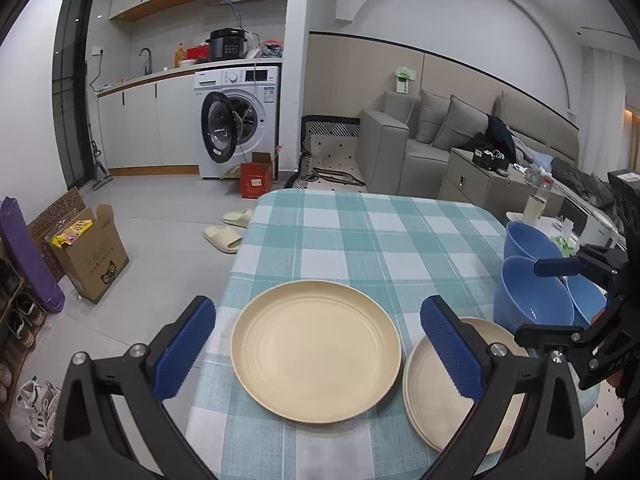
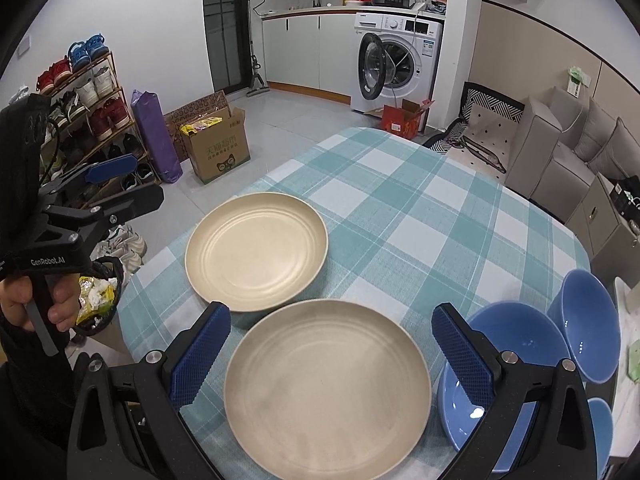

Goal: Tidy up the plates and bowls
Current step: 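Withdraw both grippers up and back from the plates, then move both open grippers to the rim of one cream plate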

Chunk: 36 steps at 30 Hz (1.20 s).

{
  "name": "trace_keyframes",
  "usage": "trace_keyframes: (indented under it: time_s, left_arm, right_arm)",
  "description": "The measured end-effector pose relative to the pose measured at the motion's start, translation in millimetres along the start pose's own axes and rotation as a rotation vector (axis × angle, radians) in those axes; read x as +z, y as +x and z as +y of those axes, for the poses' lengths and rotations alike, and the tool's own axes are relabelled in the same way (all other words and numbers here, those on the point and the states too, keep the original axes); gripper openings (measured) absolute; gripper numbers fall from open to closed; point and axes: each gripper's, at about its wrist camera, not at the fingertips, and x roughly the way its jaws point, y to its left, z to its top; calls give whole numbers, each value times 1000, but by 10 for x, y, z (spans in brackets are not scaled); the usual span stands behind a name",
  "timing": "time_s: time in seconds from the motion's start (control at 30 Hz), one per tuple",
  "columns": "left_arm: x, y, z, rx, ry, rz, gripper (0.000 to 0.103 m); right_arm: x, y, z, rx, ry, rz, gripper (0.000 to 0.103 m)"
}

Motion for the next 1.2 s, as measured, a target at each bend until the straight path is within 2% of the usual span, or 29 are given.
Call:
trace_keyframes:
  time_s: [0.3,0.43,0.53,0.73,1.2]
  left_arm:
    - [-83,137,143,47,-2,18,103]
    - [-126,263,202,83,-6,52,103]
    - [-145,319,267,60,-29,63,103]
    - [-209,438,396,108,-52,89,103]
    - [-349,715,609,121,-96,149,103]
  right_arm:
    - [224,72,40,3,33,-30,102]
    - [300,159,61,-6,39,-15,102]
    - [349,231,72,3,51,-8,102]
    - [423,449,121,22,70,23,102]
    - [465,1018,107,45,128,100,102]
